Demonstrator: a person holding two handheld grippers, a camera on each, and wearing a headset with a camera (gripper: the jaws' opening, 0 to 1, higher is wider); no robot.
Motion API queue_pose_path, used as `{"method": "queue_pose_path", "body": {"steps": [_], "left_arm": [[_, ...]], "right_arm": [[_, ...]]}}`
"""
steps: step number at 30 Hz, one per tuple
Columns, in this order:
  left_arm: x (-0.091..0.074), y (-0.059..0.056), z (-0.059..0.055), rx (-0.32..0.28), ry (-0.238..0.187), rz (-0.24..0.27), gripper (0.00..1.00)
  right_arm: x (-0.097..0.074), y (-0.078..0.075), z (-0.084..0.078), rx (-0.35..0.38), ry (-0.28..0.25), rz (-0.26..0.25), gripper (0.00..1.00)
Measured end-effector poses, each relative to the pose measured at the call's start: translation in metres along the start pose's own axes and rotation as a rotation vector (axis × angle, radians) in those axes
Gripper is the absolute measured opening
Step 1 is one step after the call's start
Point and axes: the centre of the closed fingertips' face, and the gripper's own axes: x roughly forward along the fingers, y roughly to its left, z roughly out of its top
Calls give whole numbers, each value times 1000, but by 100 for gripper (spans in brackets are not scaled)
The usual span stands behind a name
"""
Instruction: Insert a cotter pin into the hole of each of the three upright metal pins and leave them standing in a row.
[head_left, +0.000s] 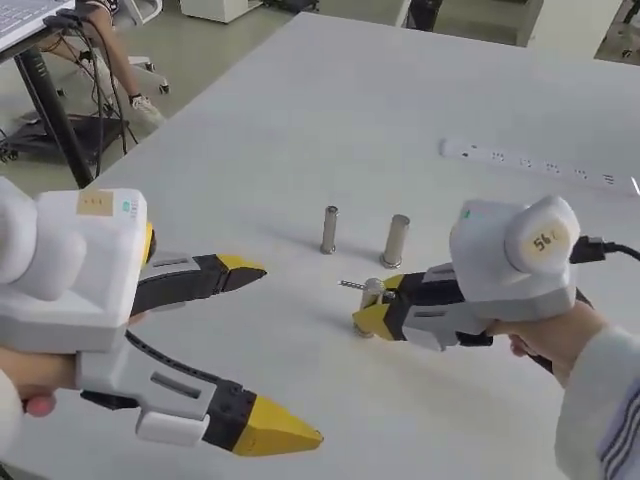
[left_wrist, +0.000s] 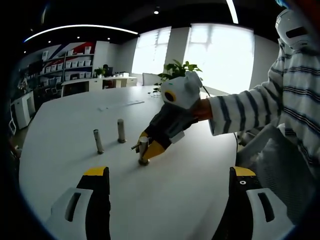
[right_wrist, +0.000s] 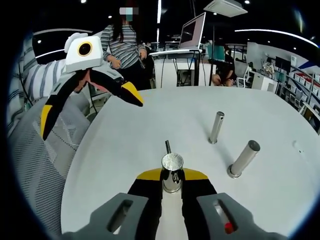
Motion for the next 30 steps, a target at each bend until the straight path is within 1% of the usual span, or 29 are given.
{"method": "queue_pose_path", "body": {"steps": [5,9,14,15,18,21,25,30], "left_arm": [[0,-1,-2,-1,7,-3,99],[-1,-1,-4,-4,8,-1,99],[-1,-2,-4,-4,8,0,99],[-1,-2,-3,-3,6,0,99],[-2,-2,-1,-5,2,2,99],[-3,-1,0,-1,1,4,99],[-4,-1,5,6,-7,8,99],[-5,0,10,13,-17,15,99]], "right_arm": [[0,-1,0,22,-13,-21,8],[0,-1,0,7,-13,-41,9],[0,-1,2,6,-24,-53,9],[-1,-1,5,17,-36,-55,12],[-6,0,16,10,-64,-59,21],[-13,2,24,-4,-71,-63,23],[-25,4,29,-3,-84,-72,30],[-46,11,33,20,-104,-86,39]]}}
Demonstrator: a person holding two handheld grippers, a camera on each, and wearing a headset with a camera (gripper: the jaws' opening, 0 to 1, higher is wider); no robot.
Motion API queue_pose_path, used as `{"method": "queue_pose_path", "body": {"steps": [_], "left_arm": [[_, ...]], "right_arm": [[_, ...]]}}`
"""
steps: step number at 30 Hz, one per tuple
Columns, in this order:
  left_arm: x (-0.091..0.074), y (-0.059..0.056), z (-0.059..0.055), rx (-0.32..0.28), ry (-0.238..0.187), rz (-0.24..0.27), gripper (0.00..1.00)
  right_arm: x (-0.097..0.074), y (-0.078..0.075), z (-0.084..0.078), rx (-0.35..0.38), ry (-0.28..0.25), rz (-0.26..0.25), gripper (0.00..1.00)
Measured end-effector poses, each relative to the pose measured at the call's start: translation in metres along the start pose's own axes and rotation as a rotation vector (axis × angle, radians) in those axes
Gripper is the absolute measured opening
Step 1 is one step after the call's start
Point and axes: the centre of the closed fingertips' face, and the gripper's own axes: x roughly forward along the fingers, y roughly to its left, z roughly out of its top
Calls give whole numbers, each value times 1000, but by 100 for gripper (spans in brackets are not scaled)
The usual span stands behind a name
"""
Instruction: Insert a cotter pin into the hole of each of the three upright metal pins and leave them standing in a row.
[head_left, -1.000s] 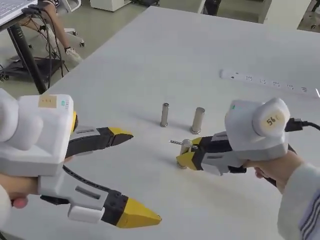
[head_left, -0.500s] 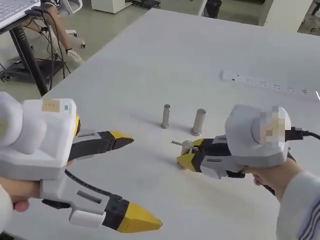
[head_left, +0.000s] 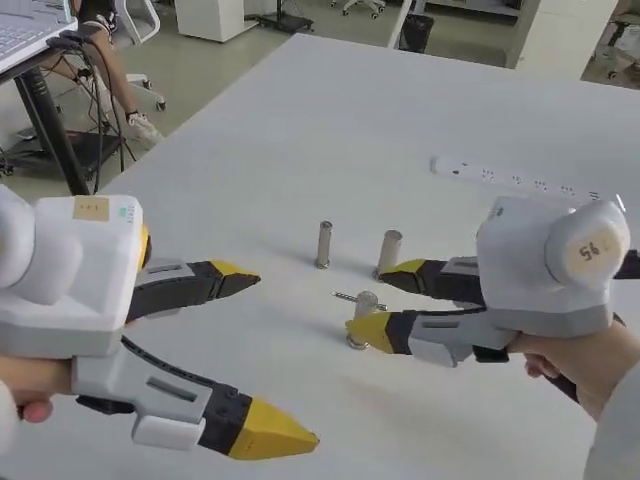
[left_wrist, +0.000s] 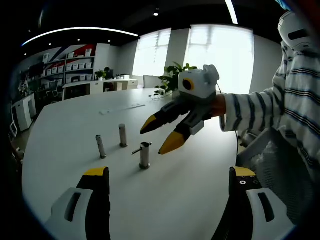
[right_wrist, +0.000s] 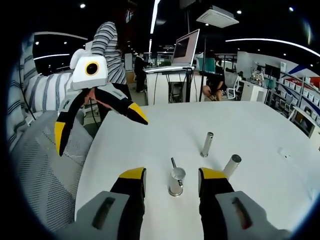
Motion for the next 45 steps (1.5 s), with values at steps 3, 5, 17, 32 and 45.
{"method": "queue_pose_path", "body": {"steps": [3,5,17,32,45], "left_arm": [[0,-1,3,-4,-8,-4,99],[0,-1,5,-4,-12,-5,99],[-1,-2,8,-11,-20,-7,99],[0,7,15,-25,-42,0,99],[2,33,32,-27,-93,41,96]], "right_arm": [[-16,5,5,19,-27,-10,47],[-23,6,5,27,-28,-19,50],[-76,11,-17,147,10,-138,76],[-114,8,-55,325,-23,-288,86],[-125,7,-70,435,-27,-356,98]]}}
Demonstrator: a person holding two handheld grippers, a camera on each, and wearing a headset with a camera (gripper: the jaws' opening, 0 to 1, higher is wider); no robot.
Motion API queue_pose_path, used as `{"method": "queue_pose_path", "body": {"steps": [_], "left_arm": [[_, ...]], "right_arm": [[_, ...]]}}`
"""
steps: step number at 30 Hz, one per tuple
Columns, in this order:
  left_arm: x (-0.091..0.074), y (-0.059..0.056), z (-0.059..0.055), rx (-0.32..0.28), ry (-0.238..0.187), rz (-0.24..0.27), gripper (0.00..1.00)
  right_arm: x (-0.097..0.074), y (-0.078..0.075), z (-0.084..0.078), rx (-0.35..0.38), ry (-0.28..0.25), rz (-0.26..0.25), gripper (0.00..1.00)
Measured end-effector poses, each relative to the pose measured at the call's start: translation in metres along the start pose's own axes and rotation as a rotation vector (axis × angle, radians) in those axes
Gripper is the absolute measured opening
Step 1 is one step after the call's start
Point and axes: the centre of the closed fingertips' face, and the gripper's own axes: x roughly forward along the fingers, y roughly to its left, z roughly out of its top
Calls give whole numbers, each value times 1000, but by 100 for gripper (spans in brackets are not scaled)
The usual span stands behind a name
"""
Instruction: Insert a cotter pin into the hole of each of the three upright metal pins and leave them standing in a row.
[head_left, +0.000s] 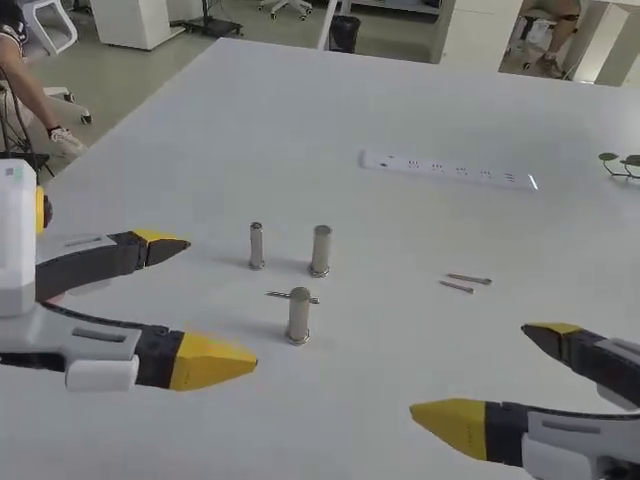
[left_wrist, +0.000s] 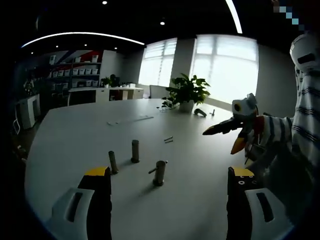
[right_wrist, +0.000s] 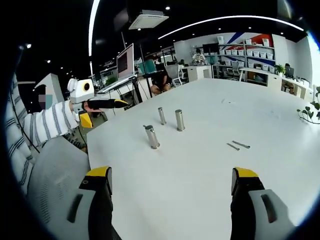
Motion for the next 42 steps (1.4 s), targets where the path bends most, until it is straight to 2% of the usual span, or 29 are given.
{"method": "queue_pose_path", "body": {"steps": [9,14,17,19,22,28,31,37,42], "left_arm": [[8,17,12,10,-15,30,95],[15,30,25,46,-50,65,85],[23,43,29,55,-55,97,76],[28,53,30,59,-51,130,75],[35,64,31,41,-58,154,74],[52,81,21,32,-15,179,66],[58,84,16,7,-2,184,65],[70,87,6,15,33,184,62],[76,96,-2,14,66,219,58]], "right_arm": [[-1,-1,-4,23,13,-10,98],[-3,-6,-2,27,13,-28,98],[-5,-10,-4,24,21,-35,98],[-6,-13,-4,25,21,-42,98],[-8,-15,-4,29,17,-48,97],[-9,-18,-5,31,28,-53,96],[-11,-19,-5,39,25,-57,96],[-13,-18,-7,50,29,-59,96],[-13,-17,-7,51,38,-54,95]]}}
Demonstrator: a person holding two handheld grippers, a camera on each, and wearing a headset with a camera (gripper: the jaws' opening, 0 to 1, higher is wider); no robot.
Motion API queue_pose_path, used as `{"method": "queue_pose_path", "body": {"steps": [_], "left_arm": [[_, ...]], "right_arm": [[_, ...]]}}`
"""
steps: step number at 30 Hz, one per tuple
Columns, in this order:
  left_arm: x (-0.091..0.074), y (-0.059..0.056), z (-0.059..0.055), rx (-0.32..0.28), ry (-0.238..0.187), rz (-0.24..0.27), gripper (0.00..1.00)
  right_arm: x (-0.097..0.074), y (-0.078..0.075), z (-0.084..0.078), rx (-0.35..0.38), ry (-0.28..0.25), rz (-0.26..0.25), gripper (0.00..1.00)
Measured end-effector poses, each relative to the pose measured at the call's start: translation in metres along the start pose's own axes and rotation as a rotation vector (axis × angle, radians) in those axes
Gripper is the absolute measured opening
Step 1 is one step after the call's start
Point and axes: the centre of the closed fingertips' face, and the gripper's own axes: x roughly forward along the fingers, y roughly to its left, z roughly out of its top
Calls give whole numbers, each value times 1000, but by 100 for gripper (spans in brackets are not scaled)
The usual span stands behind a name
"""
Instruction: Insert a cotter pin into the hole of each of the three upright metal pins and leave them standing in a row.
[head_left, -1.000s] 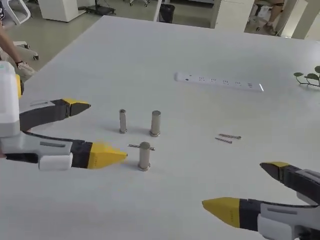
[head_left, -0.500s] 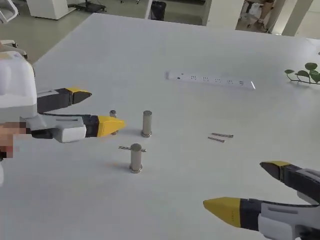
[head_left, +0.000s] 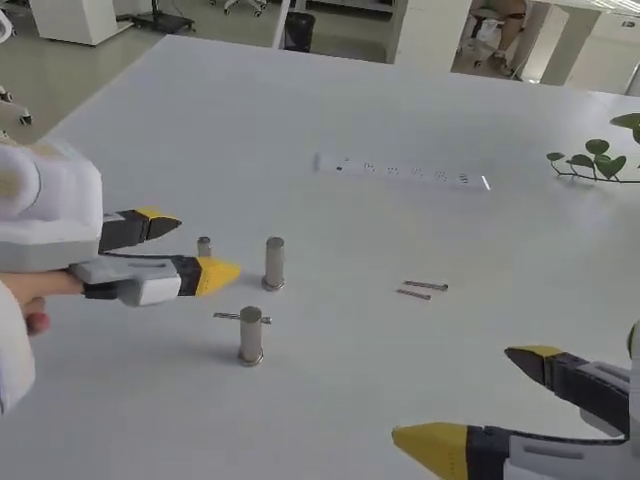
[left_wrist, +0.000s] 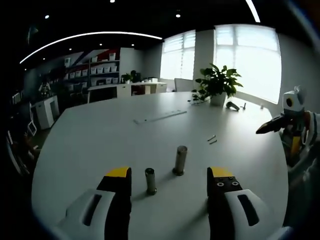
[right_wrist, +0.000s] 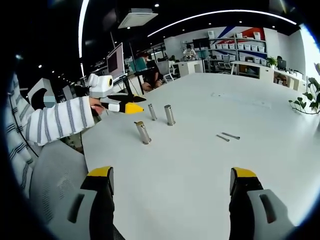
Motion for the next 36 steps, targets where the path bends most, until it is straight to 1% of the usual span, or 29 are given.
{"method": "queue_pose_path", "body": {"steps": [5,7,9,13,16,20,23,27,31,32,36], "left_arm": [[8,4,-8,-3,22,13,49],[11,6,-11,-9,33,22,48],[13,7,-15,-31,54,26,47],[17,10,-20,-19,72,39,45],[19,15,-23,-20,81,60,42],[22,16,-27,-33,97,51,38],[24,18,-28,-29,100,54,38],[27,20,-30,-27,108,58,31],[29,22,-31,-11,115,67,27],[29,22,-32,-25,119,73,26],[31,26,-34,-15,127,92,22]], "right_arm": [[-1,-2,1,-4,4,-3,95],[-1,-2,1,-5,7,-2,95],[-2,-2,1,-5,7,-2,95],[-3,-2,-1,-4,13,-3,95],[-3,-3,-3,-4,17,-8,94],[-3,-1,-5,-7,23,-8,94],[-2,2,-10,-7,34,-2,93],[0,3,-12,-11,42,-1,93],[0,3,-12,-15,44,1,92],[0,3,-12,-14,45,1,92],[1,5,-14,-12,49,5,92]]}}
